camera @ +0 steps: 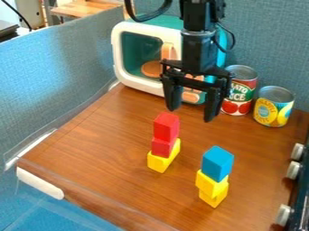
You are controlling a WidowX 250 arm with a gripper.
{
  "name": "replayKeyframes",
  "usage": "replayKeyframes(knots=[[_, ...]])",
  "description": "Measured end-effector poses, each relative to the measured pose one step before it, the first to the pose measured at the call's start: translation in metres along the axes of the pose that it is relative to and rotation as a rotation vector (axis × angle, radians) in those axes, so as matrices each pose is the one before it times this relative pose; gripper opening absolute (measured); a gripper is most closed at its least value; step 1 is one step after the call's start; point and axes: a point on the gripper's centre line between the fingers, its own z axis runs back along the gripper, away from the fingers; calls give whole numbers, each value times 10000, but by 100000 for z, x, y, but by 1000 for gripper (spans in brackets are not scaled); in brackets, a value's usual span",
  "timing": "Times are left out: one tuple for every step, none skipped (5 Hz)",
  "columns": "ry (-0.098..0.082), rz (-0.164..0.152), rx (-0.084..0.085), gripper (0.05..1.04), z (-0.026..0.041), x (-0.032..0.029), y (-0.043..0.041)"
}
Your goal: Put the blue cube on top of the red cube
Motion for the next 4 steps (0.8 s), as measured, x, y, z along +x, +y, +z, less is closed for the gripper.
replayKeyframes(knots=[[-25,-651,339,1000,109,-258,-780],[211,-552,39,1000,-481,-572,-2024],[99,-157,-217,1000,-526,-795,-882],[104,109,-41,1000,-328,-422,-177]])
